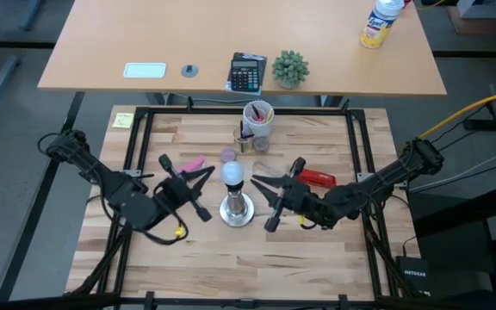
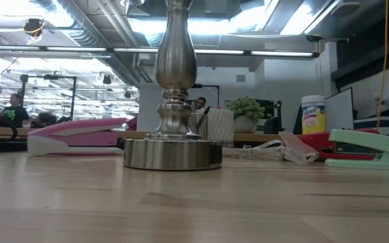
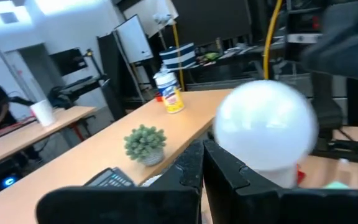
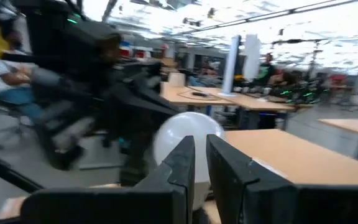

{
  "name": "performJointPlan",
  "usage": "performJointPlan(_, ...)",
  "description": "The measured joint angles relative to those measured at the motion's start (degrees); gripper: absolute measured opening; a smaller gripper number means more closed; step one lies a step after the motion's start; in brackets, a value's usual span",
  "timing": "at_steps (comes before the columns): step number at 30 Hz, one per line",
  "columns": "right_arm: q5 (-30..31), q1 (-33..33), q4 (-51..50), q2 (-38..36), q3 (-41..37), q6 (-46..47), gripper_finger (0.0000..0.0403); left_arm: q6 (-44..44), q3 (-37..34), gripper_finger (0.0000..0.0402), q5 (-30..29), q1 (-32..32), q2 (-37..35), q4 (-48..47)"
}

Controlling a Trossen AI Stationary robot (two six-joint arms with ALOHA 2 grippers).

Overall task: Screw lightbulb
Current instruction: Remove the lightbulb from the lamp socket

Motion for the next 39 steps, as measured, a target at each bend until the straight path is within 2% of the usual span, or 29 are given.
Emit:
performJointPlan(4, -1.8, -0.9, 0.0, 0.1, 0.0, 1.5, 0.0048, 0.0, 0.0, 0.0001, 1.3, 2.5, 0.0, -0.2)
performJointPlan(12, -5.4, -3.3, -0.7, 1.0, 0.0, 4.4, 0.0048, -1.1, 0.0, 0.0001, 8.0, 4.1, 0.0, -0.5)
performJointPlan(30, -5.1, -5.4, -0.1, 1.7, 0.0, 4.5, 0.0048, -1.8, 0.0, 0.0001, 7.3, 2.4, -0.2, -1.4)
performJointPlan(35, -1.9, -5.5, -0.1, 1.7, 0.0, 4.5, 0.0048, -2.0, 0.0, 0.0001, 6.9, 1.4, -0.2, -1.4)
performJointPlan(39, -1.8, -5.5, -0.1, 1.8, 0.0, 4.5, 0.0048, -2.0, 0.0, 0.0001, 6.9, 0.6, -0.1, -1.3)
